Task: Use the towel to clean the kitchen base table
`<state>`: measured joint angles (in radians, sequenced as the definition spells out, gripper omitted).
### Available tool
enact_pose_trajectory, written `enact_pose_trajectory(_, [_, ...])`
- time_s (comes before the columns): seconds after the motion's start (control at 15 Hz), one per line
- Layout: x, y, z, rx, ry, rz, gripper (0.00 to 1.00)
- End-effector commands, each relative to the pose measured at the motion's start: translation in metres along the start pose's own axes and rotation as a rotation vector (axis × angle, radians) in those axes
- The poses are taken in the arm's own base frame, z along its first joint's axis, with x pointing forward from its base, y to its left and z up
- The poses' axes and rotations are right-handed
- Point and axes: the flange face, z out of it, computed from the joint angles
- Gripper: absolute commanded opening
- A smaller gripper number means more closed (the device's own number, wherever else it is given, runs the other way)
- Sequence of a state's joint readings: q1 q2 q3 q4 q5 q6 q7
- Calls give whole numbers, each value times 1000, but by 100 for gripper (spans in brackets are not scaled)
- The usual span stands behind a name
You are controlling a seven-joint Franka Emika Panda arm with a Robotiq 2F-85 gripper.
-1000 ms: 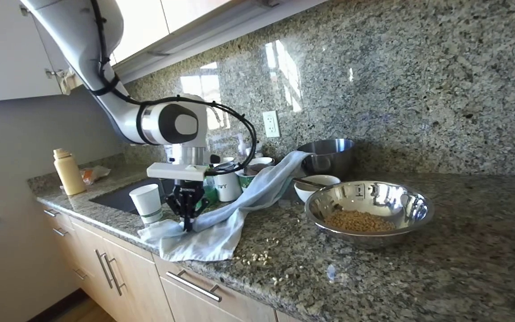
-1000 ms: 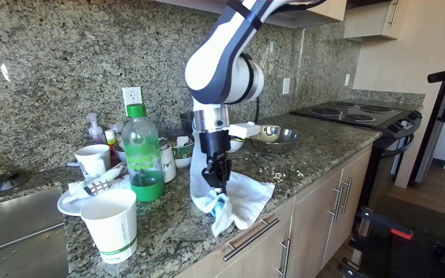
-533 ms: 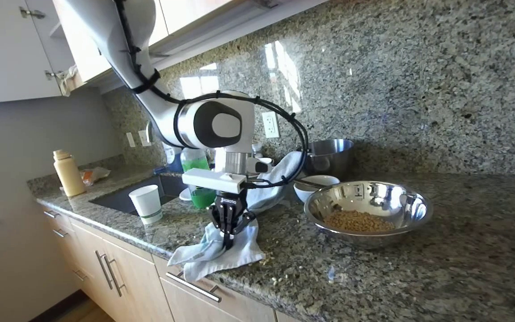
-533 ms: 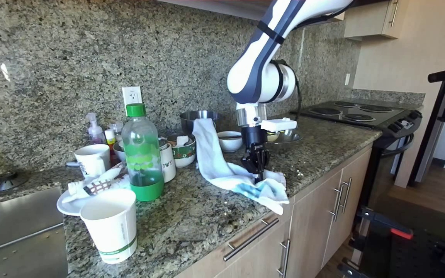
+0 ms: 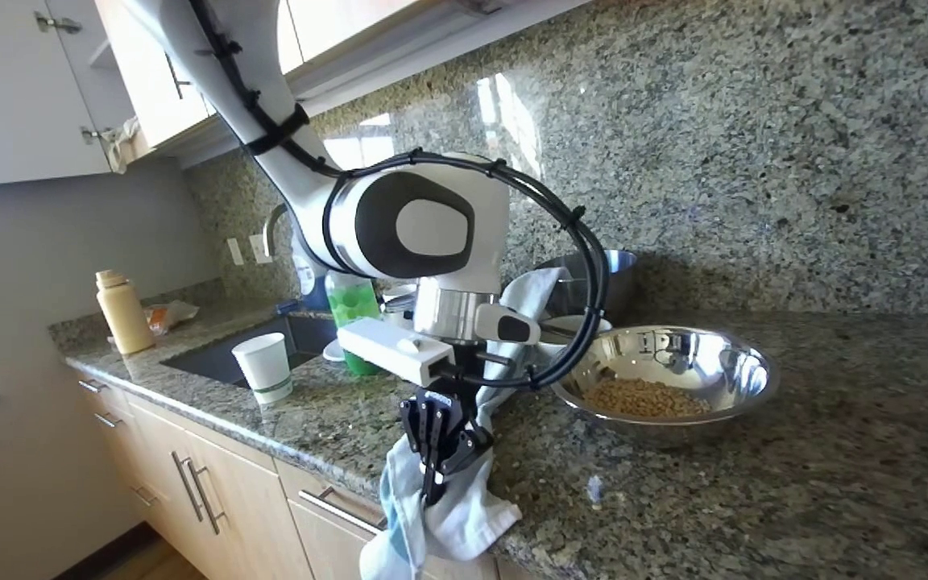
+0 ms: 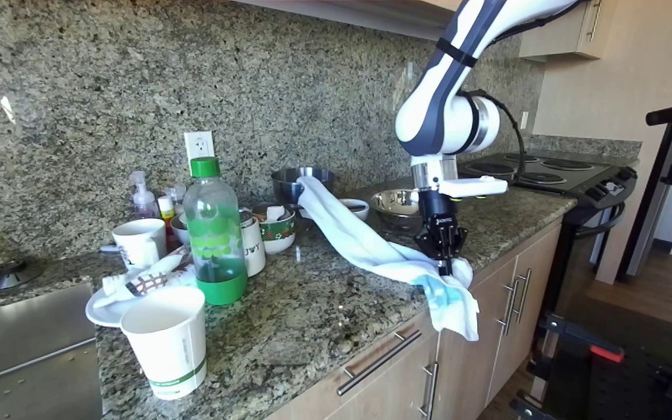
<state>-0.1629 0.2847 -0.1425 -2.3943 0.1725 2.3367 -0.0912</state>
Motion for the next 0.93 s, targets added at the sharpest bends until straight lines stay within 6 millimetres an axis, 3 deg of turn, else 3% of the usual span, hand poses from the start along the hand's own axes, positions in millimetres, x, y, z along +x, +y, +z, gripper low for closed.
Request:
enact_pose_trajectory(0.0, [-25,19,9,1,2,89,0])
enact_pose_trajectory(0.2, [-27,9,5,-2,12,75,0])
enact_pose_trajectory(0.4, [-26,-32,-17,-8,55,-26,0])
enact_pose_trajectory(0.67, [-34,-132,-63,-57,138,-263,0])
enact_pose_trajectory(0.87, [-45,-208,-78,-89,166,-451,0])
